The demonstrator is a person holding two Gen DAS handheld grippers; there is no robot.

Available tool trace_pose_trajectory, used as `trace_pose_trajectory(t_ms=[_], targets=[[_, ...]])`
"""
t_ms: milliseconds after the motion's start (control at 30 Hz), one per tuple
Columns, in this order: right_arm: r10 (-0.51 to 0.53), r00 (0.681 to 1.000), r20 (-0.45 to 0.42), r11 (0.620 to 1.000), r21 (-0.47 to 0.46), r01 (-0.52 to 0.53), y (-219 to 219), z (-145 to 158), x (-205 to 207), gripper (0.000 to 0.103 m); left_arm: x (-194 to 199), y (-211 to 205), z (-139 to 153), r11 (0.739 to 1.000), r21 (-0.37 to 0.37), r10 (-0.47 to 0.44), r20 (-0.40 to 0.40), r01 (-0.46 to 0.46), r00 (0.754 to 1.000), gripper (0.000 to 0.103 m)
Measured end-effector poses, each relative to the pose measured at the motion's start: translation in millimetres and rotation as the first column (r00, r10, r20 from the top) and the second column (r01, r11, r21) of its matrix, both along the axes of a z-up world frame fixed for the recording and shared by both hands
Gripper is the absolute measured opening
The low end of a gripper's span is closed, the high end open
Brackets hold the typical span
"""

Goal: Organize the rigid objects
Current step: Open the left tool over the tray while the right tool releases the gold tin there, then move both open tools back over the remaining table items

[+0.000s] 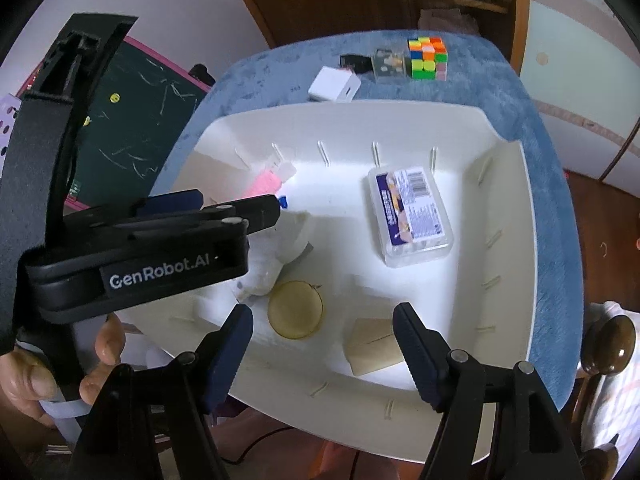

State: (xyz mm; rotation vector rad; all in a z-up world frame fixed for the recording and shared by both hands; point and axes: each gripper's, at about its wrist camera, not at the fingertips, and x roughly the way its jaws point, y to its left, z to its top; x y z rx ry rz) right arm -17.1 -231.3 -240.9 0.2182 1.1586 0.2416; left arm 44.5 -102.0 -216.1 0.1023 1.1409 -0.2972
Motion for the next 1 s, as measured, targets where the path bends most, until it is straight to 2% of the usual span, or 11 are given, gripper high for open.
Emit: trace_pose_trajectory(t_ms=[500, 533, 600, 667, 1000], targets=[[-0.062, 0.993, 0.098, 0.998, 0.030, 0.059, -19.9, 52.8, 11.6, 0.073, 25.4, 38.0, 67.9, 0.995, -0.064, 0.080, 0.096, -0.074, 0.992, 0.086], [-0.066, 0.992, 0.105, 0.998, 0.031, 0.063, -22.2, 57.8, 14.1, 0.073, 27.0, 39.4, 71.9, 0.995, -0.063, 0.079, 0.106, -0.073, 0.991, 0.086], [-0.074, 0.990, 0.119, 0.997, 0.029, 0.071, -24.7, 66.9, 16.9, 0.073, 31.5, 42.5, 81.4, 0.996, -0.058, 0.076, 0.127, -0.069, 0.989, 0.095], [-0.083, 0.987, 0.136, 0.996, 0.026, 0.080, -28.4, 78.0, 23.7, 0.073, 36.3, 45.1, 90.0, 0.996, -0.061, 0.070, 0.145, -0.062, 0.987, 0.099], [-0.133, 0.964, 0.228, 0.990, -0.012, 0.139, -49.6, 140.0, 70.0, 0.073, 67.7, 42.3, 137.4, 0.999, -0.042, -0.015, 0.240, 0.026, 0.971, 0.102]])
